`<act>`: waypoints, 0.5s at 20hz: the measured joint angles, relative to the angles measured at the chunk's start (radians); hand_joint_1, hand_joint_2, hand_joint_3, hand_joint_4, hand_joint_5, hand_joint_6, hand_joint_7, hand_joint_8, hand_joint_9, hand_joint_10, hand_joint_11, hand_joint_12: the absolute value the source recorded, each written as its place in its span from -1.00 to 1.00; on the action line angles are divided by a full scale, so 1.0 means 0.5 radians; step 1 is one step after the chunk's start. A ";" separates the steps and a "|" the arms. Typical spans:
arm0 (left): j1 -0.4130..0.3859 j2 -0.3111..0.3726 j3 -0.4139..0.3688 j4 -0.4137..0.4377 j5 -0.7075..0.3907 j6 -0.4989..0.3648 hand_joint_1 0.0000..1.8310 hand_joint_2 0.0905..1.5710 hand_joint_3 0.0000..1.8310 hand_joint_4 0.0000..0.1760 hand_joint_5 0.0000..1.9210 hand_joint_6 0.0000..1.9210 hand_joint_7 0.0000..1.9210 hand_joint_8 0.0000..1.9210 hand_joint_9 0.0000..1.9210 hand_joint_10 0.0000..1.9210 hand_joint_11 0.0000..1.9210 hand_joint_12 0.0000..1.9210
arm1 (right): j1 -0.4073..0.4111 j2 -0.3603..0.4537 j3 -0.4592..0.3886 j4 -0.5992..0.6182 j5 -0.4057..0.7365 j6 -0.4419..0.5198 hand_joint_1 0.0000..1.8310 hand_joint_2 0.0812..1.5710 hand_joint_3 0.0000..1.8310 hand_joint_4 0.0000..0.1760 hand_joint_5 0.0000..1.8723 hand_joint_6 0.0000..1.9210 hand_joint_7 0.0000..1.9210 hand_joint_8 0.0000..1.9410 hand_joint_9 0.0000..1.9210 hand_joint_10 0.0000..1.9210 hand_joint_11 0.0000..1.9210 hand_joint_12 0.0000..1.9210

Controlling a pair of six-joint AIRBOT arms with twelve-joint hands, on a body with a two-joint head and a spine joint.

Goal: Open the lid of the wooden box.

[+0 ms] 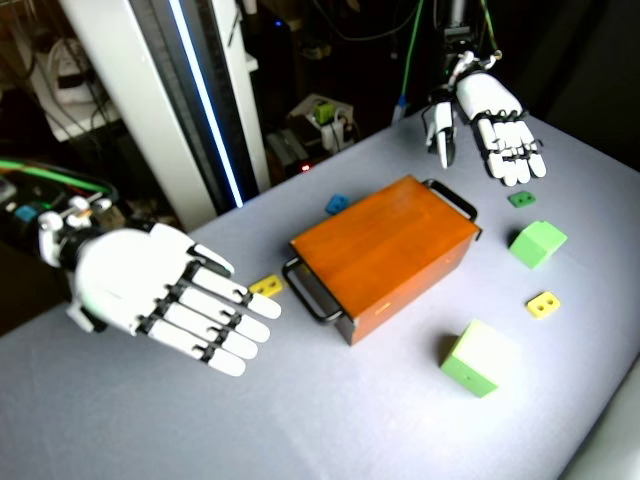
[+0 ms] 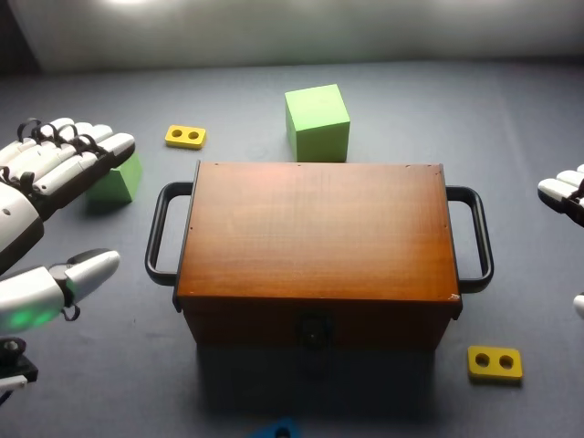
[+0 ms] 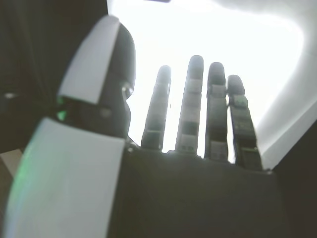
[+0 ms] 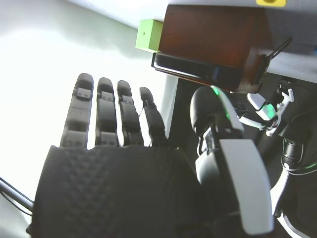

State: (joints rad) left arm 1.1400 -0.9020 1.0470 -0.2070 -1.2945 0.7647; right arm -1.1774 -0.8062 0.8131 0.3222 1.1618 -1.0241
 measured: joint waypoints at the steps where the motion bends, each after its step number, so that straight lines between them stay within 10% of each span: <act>1: 0.002 0.000 0.000 0.000 0.002 0.000 -0.68 0.76 -0.99 -0.76 -0.98 -1.00 -1.00 -1.00 -1.00 -1.00 -1.00 -1.00 | 0.000 0.000 0.000 -0.002 -0.001 0.000 -0.57 0.78 -0.98 -1.00 -1.00 -1.00 -1.00 -1.00 -1.00 -1.00 -1.00 -1.00; 10: 0.036 0.004 0.000 0.016 0.140 -0.001 -0.77 0.78 -0.99 -0.93 -0.94 -1.00 -1.00 -1.00 -1.00 -1.00 -1.00 -1.00 | 0.001 0.000 0.024 -0.005 -0.077 0.000 -0.56 0.81 -0.99 -1.00 -1.00 -1.00 -1.00 -1.00 -1.00 -1.00 -1.00 -1.00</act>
State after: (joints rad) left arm 1.1580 -0.9001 1.0470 -0.1989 -1.2247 0.7643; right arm -1.1770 -0.8062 0.8253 0.3195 1.1233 -1.0241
